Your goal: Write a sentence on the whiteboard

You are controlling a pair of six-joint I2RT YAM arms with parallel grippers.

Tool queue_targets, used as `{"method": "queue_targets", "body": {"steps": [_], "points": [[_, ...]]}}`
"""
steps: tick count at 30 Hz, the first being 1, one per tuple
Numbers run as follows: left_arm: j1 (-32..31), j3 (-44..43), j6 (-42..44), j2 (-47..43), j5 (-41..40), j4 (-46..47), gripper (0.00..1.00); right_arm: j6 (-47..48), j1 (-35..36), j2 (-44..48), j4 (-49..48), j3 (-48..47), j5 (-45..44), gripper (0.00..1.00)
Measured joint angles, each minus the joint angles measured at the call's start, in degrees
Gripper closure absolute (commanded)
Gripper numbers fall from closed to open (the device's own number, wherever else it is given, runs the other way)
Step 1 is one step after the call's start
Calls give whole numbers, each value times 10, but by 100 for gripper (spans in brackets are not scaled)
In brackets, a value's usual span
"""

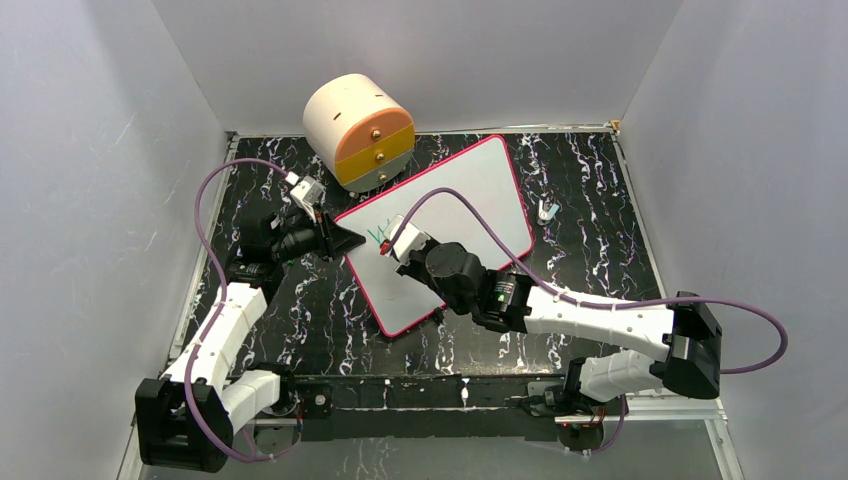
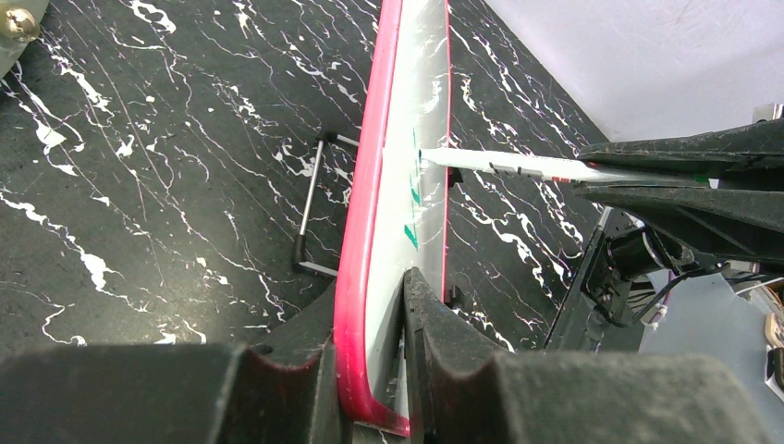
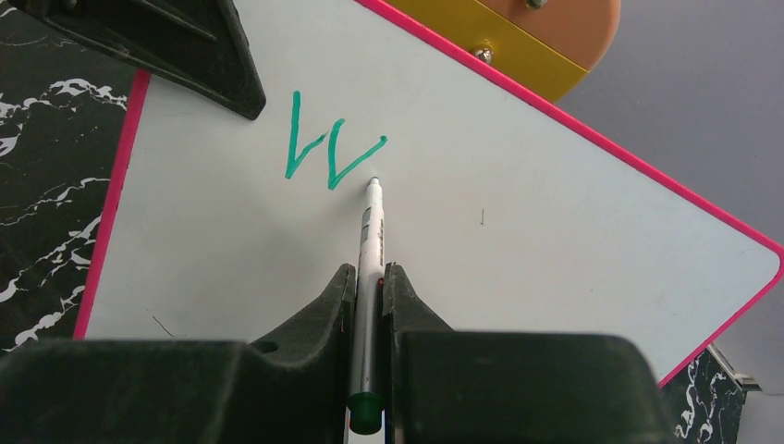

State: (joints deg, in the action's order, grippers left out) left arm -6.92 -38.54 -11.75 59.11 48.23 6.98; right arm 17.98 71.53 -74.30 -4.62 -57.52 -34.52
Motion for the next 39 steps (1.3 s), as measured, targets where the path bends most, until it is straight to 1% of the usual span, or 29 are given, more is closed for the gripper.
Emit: {"method": "queue_targets", "body": {"steps": [24, 39], "points": [[0, 0, 0, 0, 0, 0, 100, 2, -2, 0, -1, -1, 17, 100], [0, 0, 0, 1, 0, 0, 100, -1, -2, 6, 45, -1, 34, 100]]}}
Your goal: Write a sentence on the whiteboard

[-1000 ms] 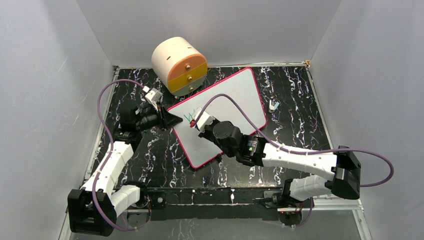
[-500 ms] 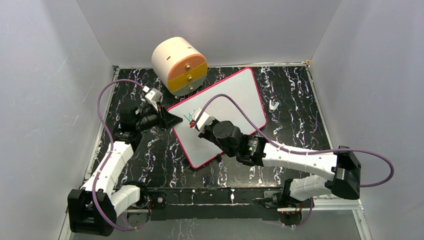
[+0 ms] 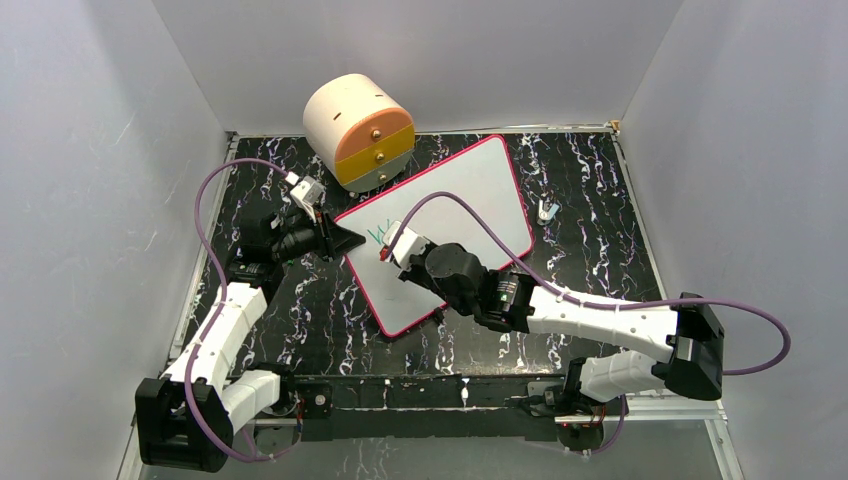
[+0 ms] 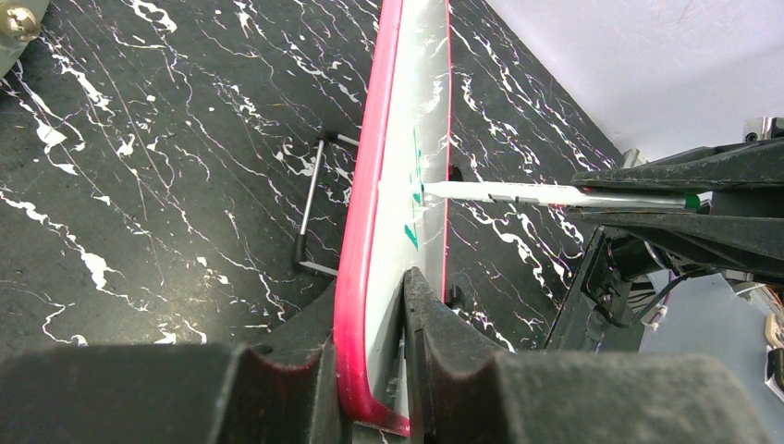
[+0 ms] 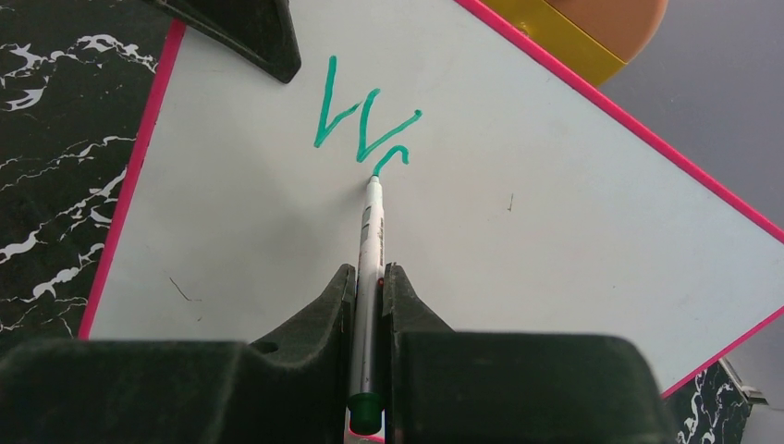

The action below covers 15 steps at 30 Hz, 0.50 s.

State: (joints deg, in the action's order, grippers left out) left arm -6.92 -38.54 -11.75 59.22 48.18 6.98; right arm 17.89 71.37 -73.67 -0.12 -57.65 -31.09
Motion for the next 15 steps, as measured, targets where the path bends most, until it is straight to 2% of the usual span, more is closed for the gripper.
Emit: {"method": "queue_targets", "body": {"steps": [15], "points": [[0, 0, 0, 0, 0, 0, 100, 2, -8, 2, -4, 0, -9, 100]]}}
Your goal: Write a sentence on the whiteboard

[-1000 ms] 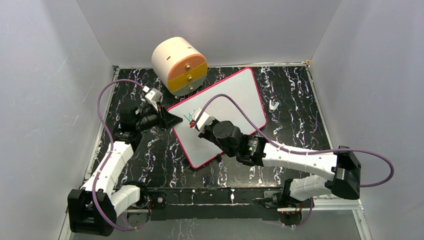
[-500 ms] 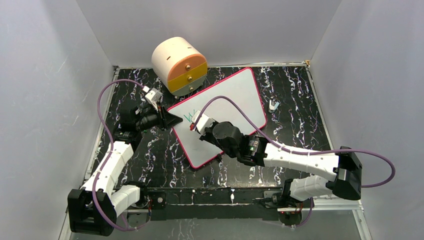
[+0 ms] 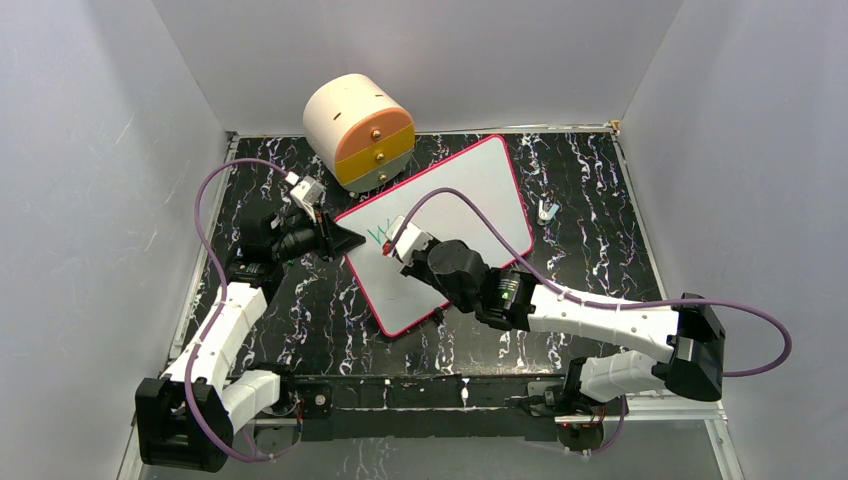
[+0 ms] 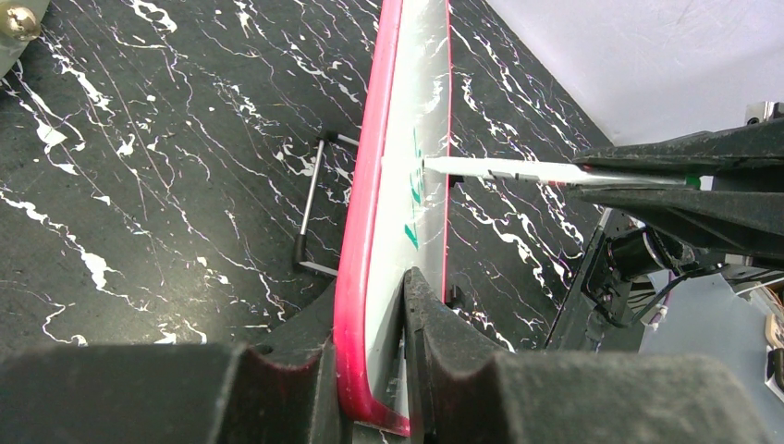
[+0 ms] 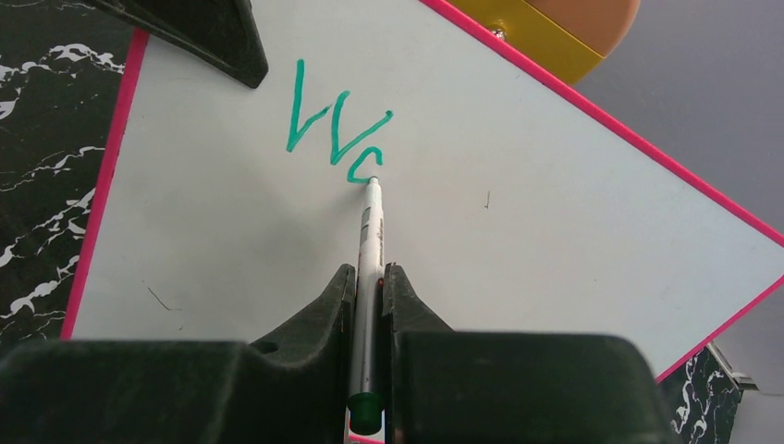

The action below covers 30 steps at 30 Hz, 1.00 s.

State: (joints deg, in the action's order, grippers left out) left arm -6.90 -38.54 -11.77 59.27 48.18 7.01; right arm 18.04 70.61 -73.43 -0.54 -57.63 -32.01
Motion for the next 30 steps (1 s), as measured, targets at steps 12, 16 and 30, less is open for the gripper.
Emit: {"method": "queue_targets", "body": {"steps": [12, 16, 30], "points": [[0, 0, 0, 0, 0, 0, 100, 2, -7, 0, -22, 0, -1, 100], [0, 0, 0, 0, 0, 0, 100, 2, -9, 0, -27, 0, 2, 100], [0, 0, 0, 0, 0, 0, 100, -2, -9, 1, -22, 0, 4, 100]]}}
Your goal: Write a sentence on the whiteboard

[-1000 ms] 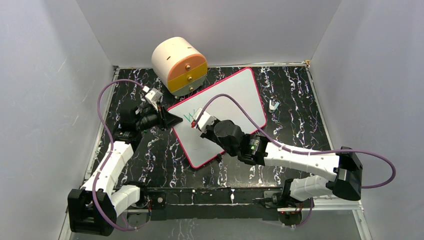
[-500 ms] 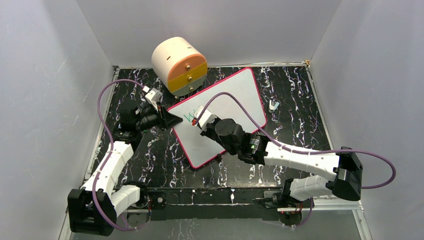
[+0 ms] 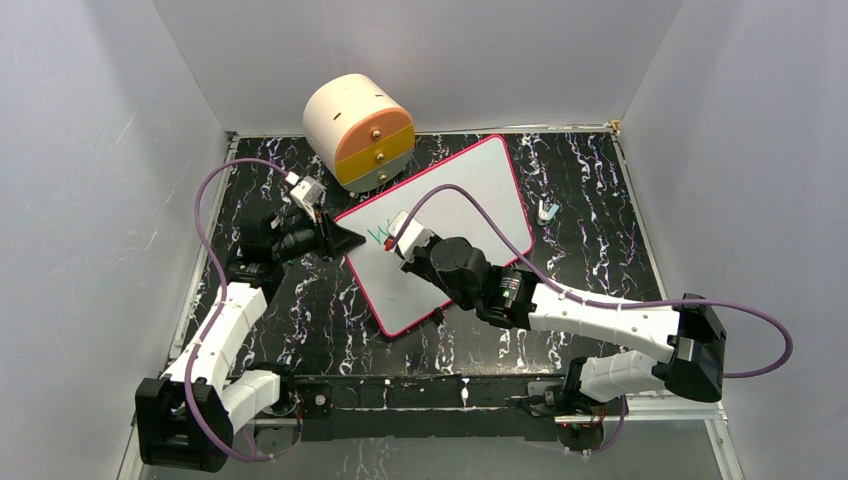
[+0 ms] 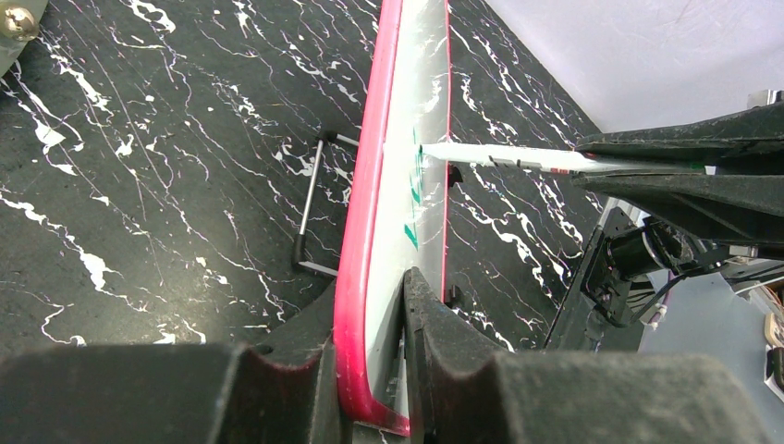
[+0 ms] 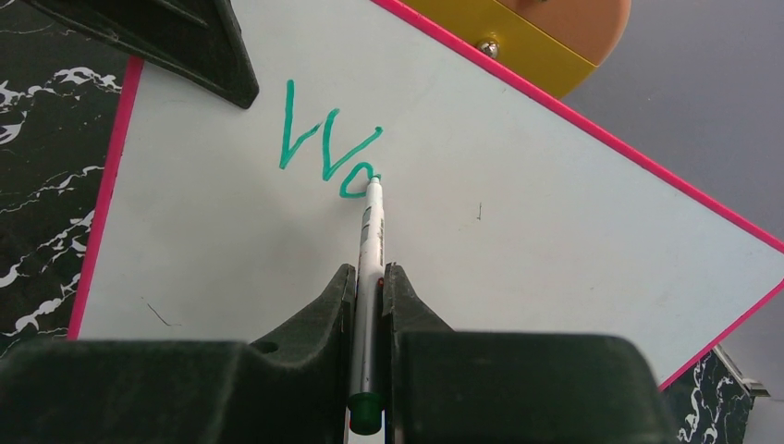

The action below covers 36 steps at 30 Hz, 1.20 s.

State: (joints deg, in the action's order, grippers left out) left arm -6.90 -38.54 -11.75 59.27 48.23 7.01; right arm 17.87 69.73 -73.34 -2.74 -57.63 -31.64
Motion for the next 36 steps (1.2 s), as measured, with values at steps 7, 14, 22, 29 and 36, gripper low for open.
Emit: {"method": "queue_targets", "body": {"steps": [7, 14, 22, 29, 36], "points": [[0, 0, 0, 0, 0, 0, 100, -12, 0, 3, 20, 0, 6, 100], [0, 0, 0, 0, 0, 0, 100, -14, 0, 6, 29, 1, 5, 100], [0, 0, 0, 0, 0, 0, 100, -14, 0, 8, 31, 4, -2, 100], [0, 0, 0, 0, 0, 0, 100, -14, 0, 9, 30, 4, -1, 100], [0, -1, 2, 0, 2, 0, 100, -16, -3, 30, 27, 13, 7, 100]]}}
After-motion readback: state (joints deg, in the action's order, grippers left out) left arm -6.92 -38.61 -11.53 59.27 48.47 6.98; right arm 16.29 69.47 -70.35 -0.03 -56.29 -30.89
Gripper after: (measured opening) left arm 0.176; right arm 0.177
